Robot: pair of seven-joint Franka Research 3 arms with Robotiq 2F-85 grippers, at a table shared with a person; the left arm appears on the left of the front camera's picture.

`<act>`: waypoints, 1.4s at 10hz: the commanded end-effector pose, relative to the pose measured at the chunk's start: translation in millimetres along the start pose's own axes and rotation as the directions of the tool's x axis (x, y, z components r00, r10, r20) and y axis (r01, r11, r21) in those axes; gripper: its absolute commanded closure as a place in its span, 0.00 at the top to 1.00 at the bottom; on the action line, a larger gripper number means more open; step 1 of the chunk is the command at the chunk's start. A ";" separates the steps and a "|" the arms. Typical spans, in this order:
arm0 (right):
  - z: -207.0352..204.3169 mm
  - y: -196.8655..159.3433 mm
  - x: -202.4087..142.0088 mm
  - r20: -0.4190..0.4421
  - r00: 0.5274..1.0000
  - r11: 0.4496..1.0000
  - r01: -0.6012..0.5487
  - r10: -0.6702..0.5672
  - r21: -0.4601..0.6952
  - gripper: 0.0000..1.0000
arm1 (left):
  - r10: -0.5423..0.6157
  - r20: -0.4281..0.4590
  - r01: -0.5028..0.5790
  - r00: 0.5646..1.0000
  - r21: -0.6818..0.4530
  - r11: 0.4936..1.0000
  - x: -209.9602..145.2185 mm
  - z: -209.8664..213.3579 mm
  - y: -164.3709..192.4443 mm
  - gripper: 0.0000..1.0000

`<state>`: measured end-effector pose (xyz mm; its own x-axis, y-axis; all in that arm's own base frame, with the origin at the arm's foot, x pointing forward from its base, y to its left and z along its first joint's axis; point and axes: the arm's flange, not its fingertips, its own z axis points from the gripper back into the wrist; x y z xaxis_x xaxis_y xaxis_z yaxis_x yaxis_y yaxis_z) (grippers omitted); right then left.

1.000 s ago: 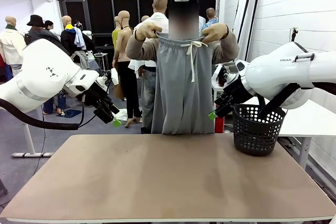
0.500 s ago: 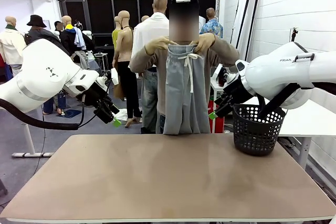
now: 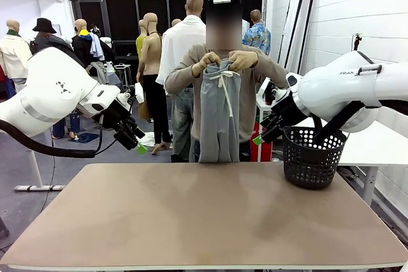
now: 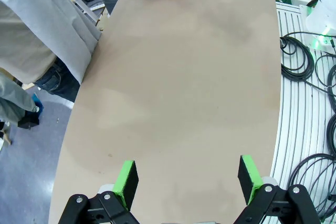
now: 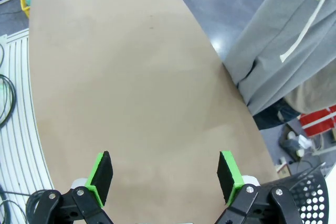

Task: Fold the training pants.
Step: Grab both ends of the Training pants handed by a person.

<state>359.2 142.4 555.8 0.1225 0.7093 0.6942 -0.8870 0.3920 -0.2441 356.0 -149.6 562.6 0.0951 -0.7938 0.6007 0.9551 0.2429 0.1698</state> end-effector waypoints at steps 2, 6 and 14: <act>-0.3 -0.8 -0.8 0.000 1.000 1.000 -0.010 0.010 0.005 1.00 | -0.003 0.013 0.003 1.000 -0.015 1.000 -1.0 1.3 1.8 1.00; -0.3 -0.8 -0.8 0.000 1.000 1.000 -0.010 0.010 0.005 1.00 | -0.003 0.013 0.003 1.000 -0.015 1.000 -1.0 1.3 1.8 1.00; -0.3 -0.8 -0.8 0.000 1.000 1.000 -0.010 0.010 0.005 1.00 | -0.003 0.013 0.003 1.000 -0.015 1.000 -1.0 1.3 1.8 1.00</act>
<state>359.2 142.4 555.8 0.1224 0.7093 0.6942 -0.8870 0.3920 -0.2441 356.0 -149.6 562.6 0.0951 -0.7938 0.6007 0.9551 0.2429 0.1698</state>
